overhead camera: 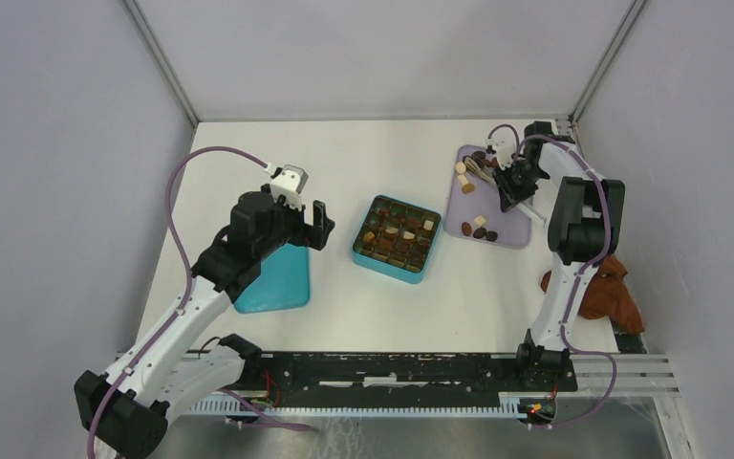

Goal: Pack the chocolate
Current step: Pick up the fake chocolate from the plate, then place the fake chocolate in the packing box.

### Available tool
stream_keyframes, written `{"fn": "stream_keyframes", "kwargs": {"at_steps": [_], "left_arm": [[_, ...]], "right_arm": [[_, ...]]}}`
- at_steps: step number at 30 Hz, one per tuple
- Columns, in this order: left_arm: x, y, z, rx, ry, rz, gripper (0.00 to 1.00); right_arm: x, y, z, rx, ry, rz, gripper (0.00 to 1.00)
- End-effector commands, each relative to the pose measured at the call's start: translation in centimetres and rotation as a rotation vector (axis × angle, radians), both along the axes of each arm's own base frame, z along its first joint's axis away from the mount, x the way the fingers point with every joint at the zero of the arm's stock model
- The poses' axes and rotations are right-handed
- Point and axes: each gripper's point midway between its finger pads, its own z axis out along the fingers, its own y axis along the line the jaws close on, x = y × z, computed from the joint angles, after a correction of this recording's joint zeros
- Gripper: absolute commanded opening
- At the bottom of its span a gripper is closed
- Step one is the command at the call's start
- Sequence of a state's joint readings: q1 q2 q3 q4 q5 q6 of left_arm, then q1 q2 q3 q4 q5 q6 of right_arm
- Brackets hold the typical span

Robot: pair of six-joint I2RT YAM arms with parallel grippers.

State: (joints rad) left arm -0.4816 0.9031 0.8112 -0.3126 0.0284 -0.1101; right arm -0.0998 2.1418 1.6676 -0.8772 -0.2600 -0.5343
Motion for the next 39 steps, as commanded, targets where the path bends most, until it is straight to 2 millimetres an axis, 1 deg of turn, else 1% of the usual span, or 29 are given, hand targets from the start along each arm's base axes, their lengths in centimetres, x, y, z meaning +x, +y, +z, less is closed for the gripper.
{"fn": "stream_keyframes", "kwargs": {"at_steps": [1, 14, 18, 20, 24, 27, 29, 34, 36, 39], "left_arm": [[0.2, -0.1, 0.4, 0.006, -0.029, -0.014, 0.96], [0.1, 0.0, 0.5, 0.004, -0.033, -0.015, 0.96], [0.2, 0.0, 0.5, 0.005, -0.031, -0.014, 0.96], [0.2, 0.0, 0.6, 0.004, -0.035, -0.014, 0.96], [0.2, 0.1, 0.5, 0.007, -0.034, -0.008, 0.96], [0.3, 0.2, 0.5, 0.01, -0.035, -0.001, 0.96], [0.3, 0.3, 0.4, 0.012, -0.034, 0.003, 0.96], [0.5, 0.5, 0.2, 0.021, -0.031, 0.013, 0.96], [0.6, 0.5, 0.1, 0.024, -0.03, 0.018, 0.96], [0.6, 0.5, -0.1, 0.026, -0.025, 0.019, 0.96]], "right_arm": [[0.3, -0.2, 3.1, -0.005, -0.081, -0.013, 0.0], [-1.9, -0.3, 5.0, 0.052, -0.134, -0.025, 0.0], [-2.6, -0.2, 6.1, 0.07, -0.162, -0.012, 0.0], [-3.0, 0.3, 6.8, 0.089, -0.179, 0.005, 0.0], [-4.1, 1.9, 8.7, 0.157, -0.222, 0.06, 0.0], [-5.3, 3.2, 10.1, 0.213, -0.248, 0.103, 0.0], [-6.4, 4.4, 10.8, 0.272, -0.249, 0.141, 0.0], [-9.1, 7.1, 12.2, 0.354, -0.264, 0.243, 0.0], [-10.2, 8.6, 12.7, 0.384, -0.27, 0.295, 0.0], [-12.0, 11.0, 12.9, 0.425, -0.263, 0.386, 0.0]]}}
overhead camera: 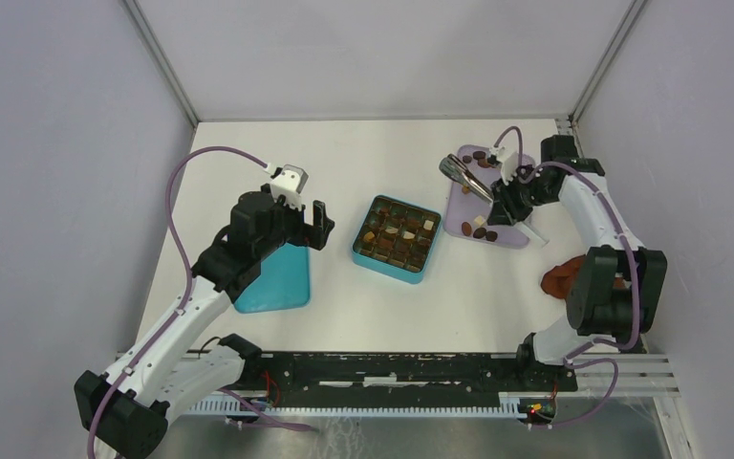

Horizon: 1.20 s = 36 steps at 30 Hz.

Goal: Pack the chocolate
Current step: Place the fake chocolate in the packing box.

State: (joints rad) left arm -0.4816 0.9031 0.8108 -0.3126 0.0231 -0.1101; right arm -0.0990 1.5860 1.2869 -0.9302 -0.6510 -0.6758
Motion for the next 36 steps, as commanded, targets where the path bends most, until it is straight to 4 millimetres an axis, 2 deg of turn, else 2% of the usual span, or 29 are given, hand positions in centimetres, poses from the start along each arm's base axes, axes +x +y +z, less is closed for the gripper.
{"fn": "stream_keyframes", "kwargs": {"at_steps": [1, 7, 11, 16, 23, 31, 36], "left_arm": [[0.5, 0.5, 0.0, 0.026, -0.026, 0.013, 0.96], [0.8, 1.1, -0.4, 0.047, -0.022, 0.05, 0.96], [0.9, 1.4, -0.4, 0.053, -0.024, 0.063, 0.96], [0.9, 1.7, -0.3, 0.057, -0.032, 0.078, 0.96], [0.9, 1.7, -0.2, 0.058, -0.033, 0.078, 0.96], [1.0, 1.7, -0.3, 0.059, -0.03, 0.079, 0.96], [1.0, 1.7, -0.3, 0.06, -0.029, 0.077, 0.96]], "right_arm": [[-2.7, 4.7, 1.9, 0.096, -0.06, 0.189, 0.0], [-5.2, 9.9, 1.3, 0.101, -0.07, 0.363, 0.0], [-5.9, 12.0, 0.4, 0.08, -0.049, 0.419, 0.0], [-6.9, 13.9, -1.9, -0.004, -0.027, 0.473, 0.0], [-7.5, 14.8, -4.7, -0.151, -0.006, 0.497, 0.01], [-6.3, 15.5, -5.7, -0.239, 0.001, 0.485, 0.04], [-6.5, 16.1, -5.9, -0.25, 0.007, 0.498, 0.06]]}}
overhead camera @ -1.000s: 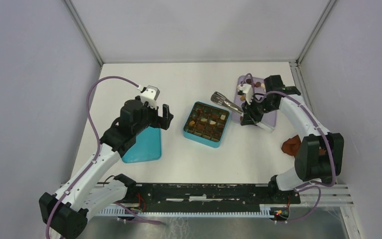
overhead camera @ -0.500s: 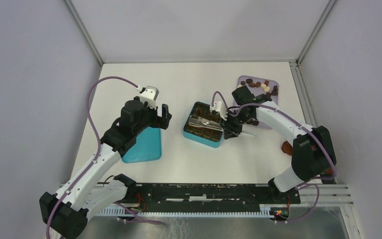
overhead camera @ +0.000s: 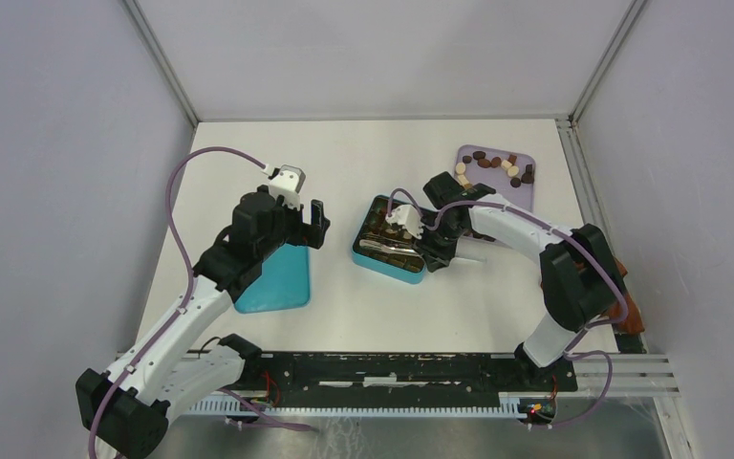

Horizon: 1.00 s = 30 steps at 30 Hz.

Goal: Pack the chocolate
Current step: Place the fake chocolate in the packing box.

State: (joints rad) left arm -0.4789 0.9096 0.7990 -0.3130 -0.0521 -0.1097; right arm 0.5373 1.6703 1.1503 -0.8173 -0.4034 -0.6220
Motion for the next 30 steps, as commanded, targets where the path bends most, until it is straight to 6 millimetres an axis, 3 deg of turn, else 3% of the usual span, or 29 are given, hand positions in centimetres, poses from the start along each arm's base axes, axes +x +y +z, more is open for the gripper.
{"fn": "stream_keyframes", "kwargs": {"at_steps": [1, 13, 22, 30], "left_arm": [[0.3, 0.4, 0.4, 0.026, -0.029, 0.006, 0.96], [0.4, 0.4, 0.3, 0.027, -0.026, 0.004, 0.96], [0.4, 0.3, 0.3, 0.025, -0.025, 0.0, 0.96], [0.3, 0.3, 0.3, 0.025, -0.024, 0.0, 0.96]], "right_arm": [[1.9, 1.5, 1.6, 0.021, -0.076, -0.008, 0.07], [1.9, 2.2, 1.4, 0.006, -0.07, 0.008, 0.21], [2.8, 2.5, 4.8, 0.034, -0.138, 0.012, 0.21], [2.7, 3.0, 3.8, 0.027, -0.096, 0.014, 0.21]]}}
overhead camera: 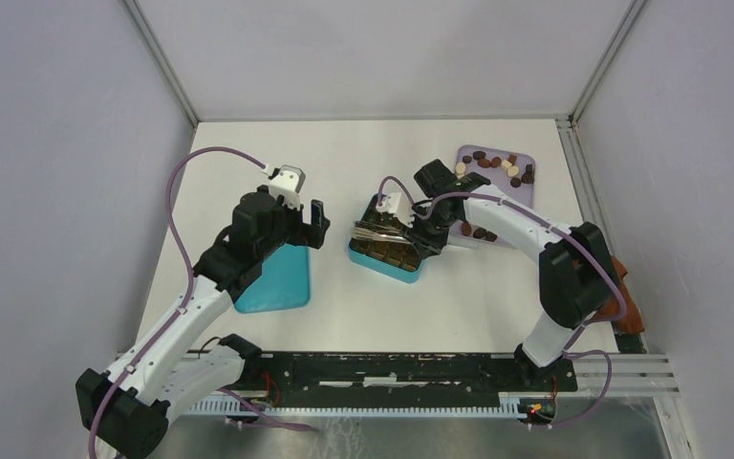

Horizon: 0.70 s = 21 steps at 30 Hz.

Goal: Pack the chocolate
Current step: Place the fake chocolate in the packing box.

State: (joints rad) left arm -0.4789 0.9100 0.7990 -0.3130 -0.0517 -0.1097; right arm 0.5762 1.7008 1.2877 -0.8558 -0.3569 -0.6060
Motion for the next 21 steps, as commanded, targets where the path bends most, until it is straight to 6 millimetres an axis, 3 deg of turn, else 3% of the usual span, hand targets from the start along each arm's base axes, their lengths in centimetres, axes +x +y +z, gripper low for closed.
{"fn": "stream_keyframes", "kwargs": {"at_steps": [1, 13, 21], "left_arm": [[0.3, 0.3, 0.3, 0.024, -0.025, 0.0, 0.96], [0.3, 0.2, 0.3, 0.024, -0.024, -0.005, 0.96], [0.3, 0.2, 0.3, 0.025, -0.024, -0.005, 0.96]], "right_arm": [[0.5, 1.1, 1.1, 0.027, -0.017, 0.002, 0.21], [0.4, 0.7, -0.3, -0.027, 0.002, -0.008, 0.31], [0.5, 0.7, 0.0, -0.028, -0.004, -0.011, 0.39]]}}
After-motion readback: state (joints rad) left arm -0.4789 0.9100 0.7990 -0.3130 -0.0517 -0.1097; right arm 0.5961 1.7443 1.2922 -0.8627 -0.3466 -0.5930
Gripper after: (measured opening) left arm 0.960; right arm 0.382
